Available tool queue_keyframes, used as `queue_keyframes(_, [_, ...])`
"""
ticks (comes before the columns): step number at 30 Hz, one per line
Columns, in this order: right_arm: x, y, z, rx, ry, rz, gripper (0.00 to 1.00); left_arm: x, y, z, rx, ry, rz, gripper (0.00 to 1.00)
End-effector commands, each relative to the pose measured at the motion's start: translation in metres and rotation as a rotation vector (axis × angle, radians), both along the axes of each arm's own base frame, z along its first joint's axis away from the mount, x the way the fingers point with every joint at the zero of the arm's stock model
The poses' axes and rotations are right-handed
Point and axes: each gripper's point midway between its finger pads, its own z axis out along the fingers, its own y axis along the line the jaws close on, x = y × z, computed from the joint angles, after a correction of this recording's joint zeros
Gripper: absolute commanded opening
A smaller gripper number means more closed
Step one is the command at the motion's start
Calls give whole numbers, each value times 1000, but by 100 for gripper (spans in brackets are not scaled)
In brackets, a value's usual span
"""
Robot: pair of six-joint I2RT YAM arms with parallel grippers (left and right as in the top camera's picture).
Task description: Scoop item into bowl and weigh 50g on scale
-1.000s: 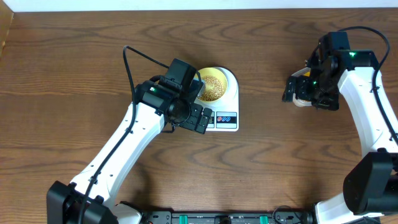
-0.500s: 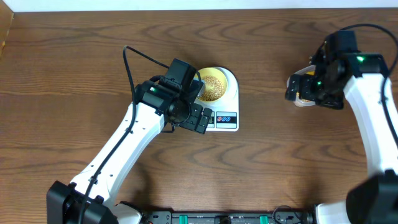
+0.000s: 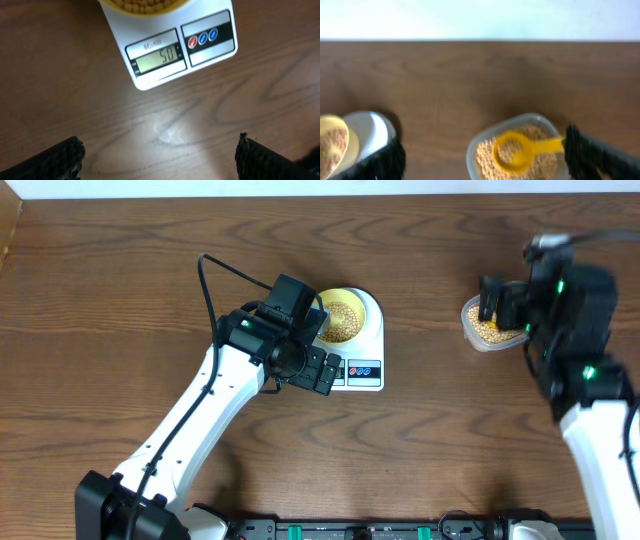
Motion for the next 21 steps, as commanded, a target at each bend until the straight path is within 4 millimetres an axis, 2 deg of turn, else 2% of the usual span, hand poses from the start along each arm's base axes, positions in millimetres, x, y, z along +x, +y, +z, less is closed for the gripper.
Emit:
queue_keyframes(1, [-18,3,-29,-45,1,39,99,0,1,0,6,-1,12,98])
queue_keyframes(5, [-36,0,-59,-43,-6,32,99,0,1,0,6,-1,12,98])
queue_keyframes(9, [-53,-1,-81,-43,-26,30,99,0,1,0,6,-1,12,98])
queue_keyframes(16, [-81,3,-108,-17,-155,40,99,0,1,0,6,-1,12,98])
queue_keyframes(21, [-98,1,-114,34,-271,7,99,0,1,0,6,-1,12,98])
